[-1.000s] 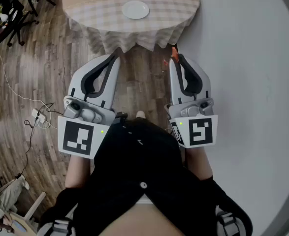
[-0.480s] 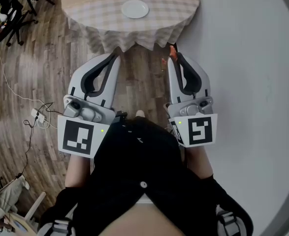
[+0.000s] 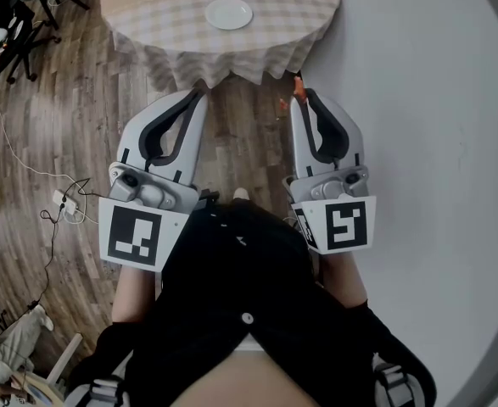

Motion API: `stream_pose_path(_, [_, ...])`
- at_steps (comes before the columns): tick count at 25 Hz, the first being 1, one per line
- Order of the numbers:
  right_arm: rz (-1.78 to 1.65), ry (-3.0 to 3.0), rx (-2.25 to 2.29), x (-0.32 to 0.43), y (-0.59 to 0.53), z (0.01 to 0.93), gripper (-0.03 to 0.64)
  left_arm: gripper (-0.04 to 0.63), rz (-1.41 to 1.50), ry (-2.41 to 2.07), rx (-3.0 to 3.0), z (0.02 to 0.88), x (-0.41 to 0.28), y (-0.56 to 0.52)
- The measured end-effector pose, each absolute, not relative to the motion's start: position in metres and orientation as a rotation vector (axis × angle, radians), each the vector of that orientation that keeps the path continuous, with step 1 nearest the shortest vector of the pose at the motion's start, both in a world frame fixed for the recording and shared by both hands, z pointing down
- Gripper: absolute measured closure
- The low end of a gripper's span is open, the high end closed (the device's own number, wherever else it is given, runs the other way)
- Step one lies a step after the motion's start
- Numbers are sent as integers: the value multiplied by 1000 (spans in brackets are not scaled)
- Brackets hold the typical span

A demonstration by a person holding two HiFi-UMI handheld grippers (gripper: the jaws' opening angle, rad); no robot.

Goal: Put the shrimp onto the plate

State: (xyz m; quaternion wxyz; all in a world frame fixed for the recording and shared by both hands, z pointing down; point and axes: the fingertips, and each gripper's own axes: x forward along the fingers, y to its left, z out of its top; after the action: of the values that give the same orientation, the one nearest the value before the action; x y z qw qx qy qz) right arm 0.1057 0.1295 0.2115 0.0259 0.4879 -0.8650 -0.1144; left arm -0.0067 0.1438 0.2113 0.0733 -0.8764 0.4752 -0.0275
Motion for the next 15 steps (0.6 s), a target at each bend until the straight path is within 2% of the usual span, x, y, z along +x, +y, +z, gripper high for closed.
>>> stream_pose_path(15, [-347, -2639, 1570, 89, 131, 211, 568, 592, -73, 1378, -2653, 211, -27, 144])
